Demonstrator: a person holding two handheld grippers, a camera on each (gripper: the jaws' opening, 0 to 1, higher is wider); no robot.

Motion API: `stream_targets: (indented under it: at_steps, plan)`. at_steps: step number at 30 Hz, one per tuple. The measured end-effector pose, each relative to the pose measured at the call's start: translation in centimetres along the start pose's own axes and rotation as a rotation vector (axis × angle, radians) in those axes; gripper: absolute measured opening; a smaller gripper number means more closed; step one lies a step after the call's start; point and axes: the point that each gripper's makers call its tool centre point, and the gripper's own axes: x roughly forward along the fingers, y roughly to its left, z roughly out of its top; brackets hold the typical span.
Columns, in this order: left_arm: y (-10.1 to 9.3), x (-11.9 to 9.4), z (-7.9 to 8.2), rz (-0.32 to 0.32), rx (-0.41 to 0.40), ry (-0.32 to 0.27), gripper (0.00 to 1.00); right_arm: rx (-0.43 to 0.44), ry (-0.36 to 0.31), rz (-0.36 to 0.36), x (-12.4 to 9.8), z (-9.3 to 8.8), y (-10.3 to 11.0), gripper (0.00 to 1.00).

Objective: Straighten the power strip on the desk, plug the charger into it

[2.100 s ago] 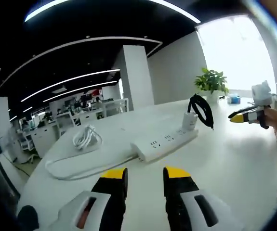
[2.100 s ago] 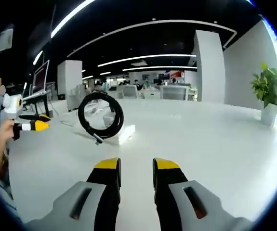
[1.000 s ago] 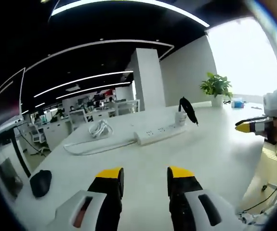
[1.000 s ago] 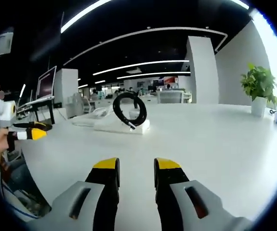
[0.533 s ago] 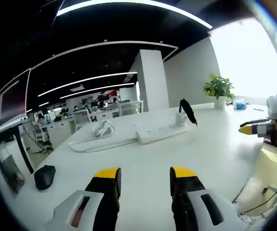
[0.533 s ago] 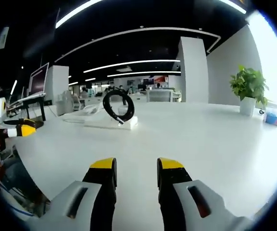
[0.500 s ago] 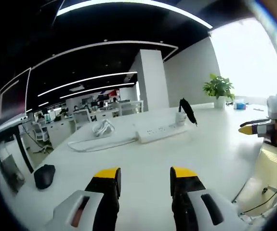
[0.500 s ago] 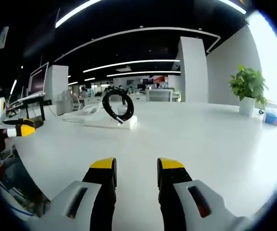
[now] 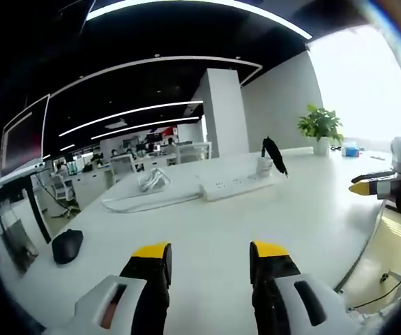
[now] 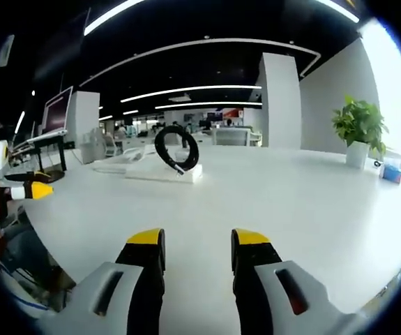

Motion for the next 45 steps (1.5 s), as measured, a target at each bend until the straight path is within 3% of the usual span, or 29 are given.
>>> stream_targets:
  at_steps: [13, 22, 33, 38, 45]
  plan:
    - [0.3, 0.0, -0.4, 0.004, -0.017, -0.008, 0.46, 0.014, -0.008, 0.012, -0.1, 0.3, 0.3, 0.38]
    - [0.8, 0.3, -1.1, -0.036, 0.009, 0.012, 0.46, 0.008, 0.007, -0.038, -0.6, 0.4, -0.3, 0.38]
    - [1.3, 0.9, 0.5, -0.074, -0.010, -0.071, 0.46, 0.007, -0.003, -0.087, -0.5, 0.4, -1.7, 0.38]
    - [1.8, 0.6, 0.2, -0.092, -0.021, -0.077, 0.47, 0.018, -0.022, -0.125, -0.5, 0.8, -1.8, 0.38]
    - [2.4, -0.2, -0.2, -0.085, -0.021, -0.079, 0.47, 0.020, -0.024, -0.095, -0.4, 0.2, -1.4, 0.38]
